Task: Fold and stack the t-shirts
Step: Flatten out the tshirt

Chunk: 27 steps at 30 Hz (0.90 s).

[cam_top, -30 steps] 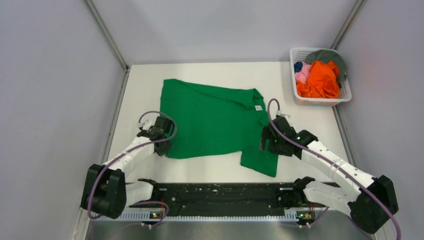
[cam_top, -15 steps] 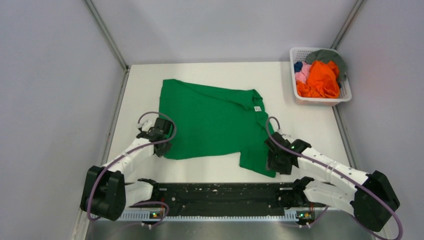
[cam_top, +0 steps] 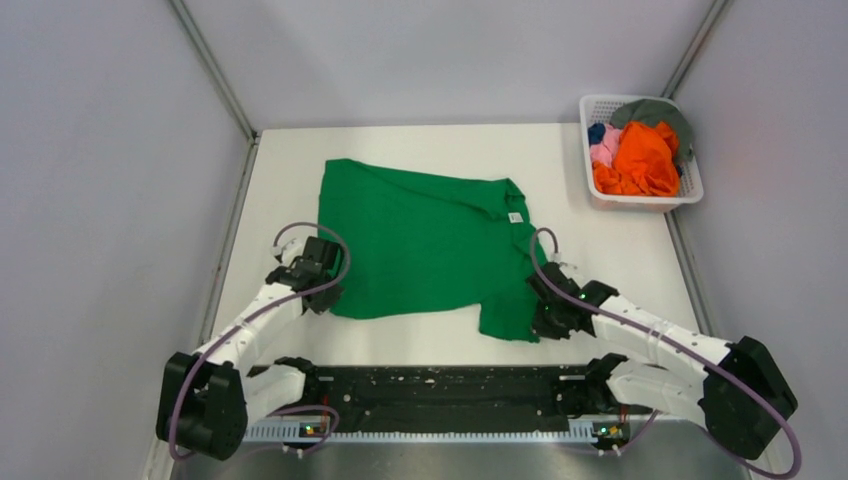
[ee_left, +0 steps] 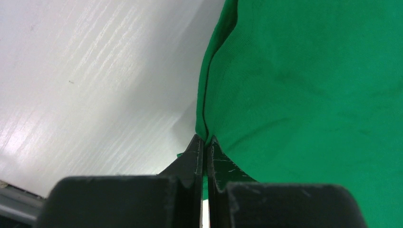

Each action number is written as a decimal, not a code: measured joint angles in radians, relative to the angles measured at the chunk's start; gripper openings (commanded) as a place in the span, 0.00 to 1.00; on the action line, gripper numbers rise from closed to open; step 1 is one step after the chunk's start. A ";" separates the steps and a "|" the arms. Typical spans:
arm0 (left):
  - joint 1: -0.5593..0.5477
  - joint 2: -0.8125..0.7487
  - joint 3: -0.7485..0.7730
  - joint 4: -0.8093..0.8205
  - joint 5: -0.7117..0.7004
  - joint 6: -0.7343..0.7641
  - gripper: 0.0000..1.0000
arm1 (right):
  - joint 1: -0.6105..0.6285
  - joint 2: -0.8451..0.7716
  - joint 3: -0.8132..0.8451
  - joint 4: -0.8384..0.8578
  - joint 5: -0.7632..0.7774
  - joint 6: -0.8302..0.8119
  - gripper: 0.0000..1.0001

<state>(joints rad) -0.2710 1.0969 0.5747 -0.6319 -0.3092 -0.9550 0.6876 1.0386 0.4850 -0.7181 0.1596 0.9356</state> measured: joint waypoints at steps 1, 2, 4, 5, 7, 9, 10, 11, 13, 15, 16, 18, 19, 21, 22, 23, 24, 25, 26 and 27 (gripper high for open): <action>0.000 -0.011 0.004 -0.011 0.006 0.005 0.00 | 0.000 -0.007 0.003 0.009 0.014 0.000 0.00; 0.000 -0.027 0.016 -0.032 0.014 0.012 0.00 | 0.000 -0.024 0.013 0.014 0.034 -0.003 0.00; 0.000 -0.061 0.060 -0.074 0.029 0.023 0.00 | 0.000 -0.071 0.055 0.015 0.078 -0.018 0.00; 0.000 -0.084 0.100 -0.096 0.038 0.030 0.00 | 0.001 -0.097 0.089 0.016 0.103 -0.028 0.00; 0.000 -0.136 0.191 -0.120 0.060 0.045 0.00 | 0.002 -0.152 0.185 0.026 0.161 -0.053 0.00; -0.001 -0.190 0.288 -0.131 0.075 0.063 0.00 | 0.003 -0.192 0.295 0.042 0.217 -0.079 0.00; -0.002 -0.212 0.330 -0.137 0.077 0.068 0.00 | 0.003 -0.204 0.350 0.050 0.243 -0.092 0.00; -0.003 -0.233 0.390 -0.153 0.077 0.073 0.00 | 0.003 -0.212 0.401 0.055 0.267 -0.108 0.00; -0.004 -0.259 0.503 -0.185 0.072 0.084 0.00 | 0.003 -0.218 0.504 0.061 0.315 -0.141 0.00; -0.004 -0.267 0.626 -0.221 0.061 0.096 0.00 | 0.003 -0.218 0.608 0.066 0.359 -0.179 0.00; -0.004 -0.268 0.691 -0.235 0.056 0.106 0.00 | 0.003 -0.218 0.665 0.066 0.378 -0.203 0.00; -0.004 -0.270 0.792 -0.249 0.052 0.124 0.00 | 0.004 -0.217 0.776 0.071 0.411 -0.251 0.00; -0.004 -0.270 0.839 -0.259 0.050 0.133 0.00 | 0.004 -0.217 0.815 0.078 0.418 -0.268 0.00; -0.004 -0.268 0.936 -0.282 0.049 0.149 0.00 | 0.004 -0.216 0.927 0.094 0.416 -0.318 0.00; -0.004 -0.263 0.986 -0.296 0.050 0.156 0.00 | 0.004 -0.212 0.980 0.100 0.407 -0.340 0.00; -0.004 -0.256 1.053 -0.311 0.054 0.166 0.00 | 0.004 -0.202 1.049 0.105 0.391 -0.366 0.00; -0.004 -0.252 1.103 -0.316 0.060 0.172 0.00 | 0.004 -0.196 1.101 0.111 0.379 -0.384 0.00; -0.004 -0.248 1.141 -0.320 0.066 0.177 0.00 | 0.004 -0.186 1.160 0.113 0.360 -0.403 0.00; -0.004 -0.244 1.189 -0.320 0.083 0.184 0.00 | 0.004 -0.177 1.225 0.117 0.343 -0.424 0.00; -0.004 -0.243 1.225 -0.319 0.094 0.191 0.00 | 0.004 -0.167 1.281 0.121 0.324 -0.441 0.00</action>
<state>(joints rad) -0.2749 0.8536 1.8000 -0.9504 -0.2150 -0.7639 0.6918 0.8711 1.7657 -0.5968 0.4839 0.4950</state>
